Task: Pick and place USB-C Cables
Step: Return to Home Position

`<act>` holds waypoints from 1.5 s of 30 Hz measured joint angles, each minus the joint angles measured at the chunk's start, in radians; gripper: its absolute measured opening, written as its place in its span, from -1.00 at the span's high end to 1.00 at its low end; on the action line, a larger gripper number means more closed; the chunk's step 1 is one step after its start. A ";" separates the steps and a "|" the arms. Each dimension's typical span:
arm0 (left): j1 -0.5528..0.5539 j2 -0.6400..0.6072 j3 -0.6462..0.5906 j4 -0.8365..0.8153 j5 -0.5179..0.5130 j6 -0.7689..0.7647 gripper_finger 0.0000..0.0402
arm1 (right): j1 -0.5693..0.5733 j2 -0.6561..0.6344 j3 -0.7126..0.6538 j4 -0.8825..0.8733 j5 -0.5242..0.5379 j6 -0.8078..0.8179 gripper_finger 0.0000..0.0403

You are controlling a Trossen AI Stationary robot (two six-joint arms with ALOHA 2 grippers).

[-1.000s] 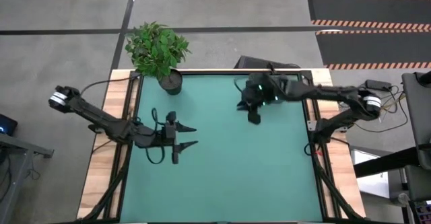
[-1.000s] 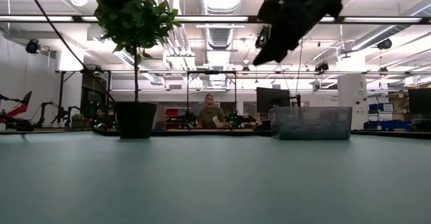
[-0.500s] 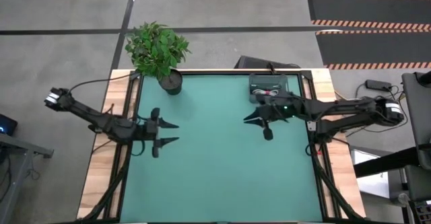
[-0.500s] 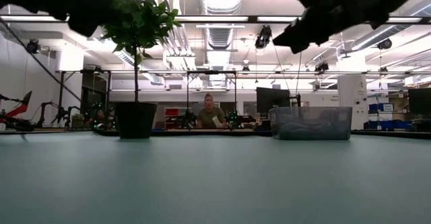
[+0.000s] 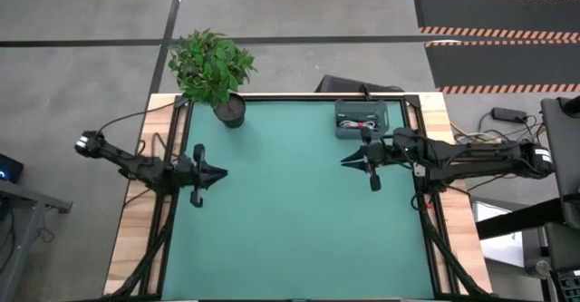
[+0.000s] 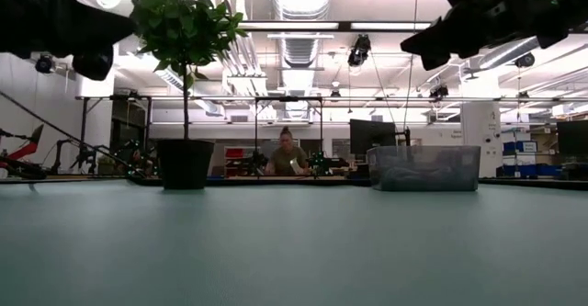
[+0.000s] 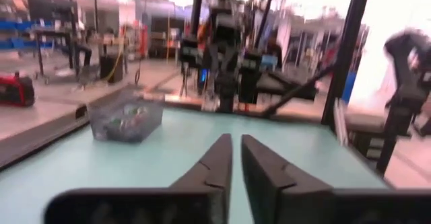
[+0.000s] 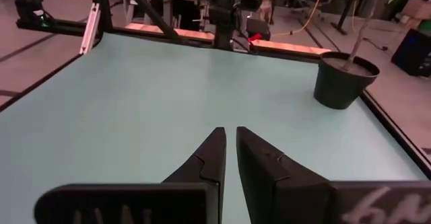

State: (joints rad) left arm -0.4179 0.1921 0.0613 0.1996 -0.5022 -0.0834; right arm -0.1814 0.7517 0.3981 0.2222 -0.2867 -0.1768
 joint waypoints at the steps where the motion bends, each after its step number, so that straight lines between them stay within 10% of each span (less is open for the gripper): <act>1: 0.000 -0.027 -0.013 0.000 0.000 0.012 0.95 | 0.000 -0.011 -0.005 0.000 0.001 -0.003 0.87; 9: 0.000 -0.183 -0.052 -0.022 -0.002 0.088 0.99 | -0.012 -0.111 -0.071 0.001 0.052 -0.049 0.87; 45: 0.000 -0.094 -0.056 -0.027 -0.027 0.064 0.99 | -0.068 -0.712 -0.385 0.067 -0.035 0.007 0.87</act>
State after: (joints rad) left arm -0.4175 0.0976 0.0051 0.1722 -0.5290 -0.0196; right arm -0.2493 0.0392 0.0128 0.2893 -0.3221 -0.1701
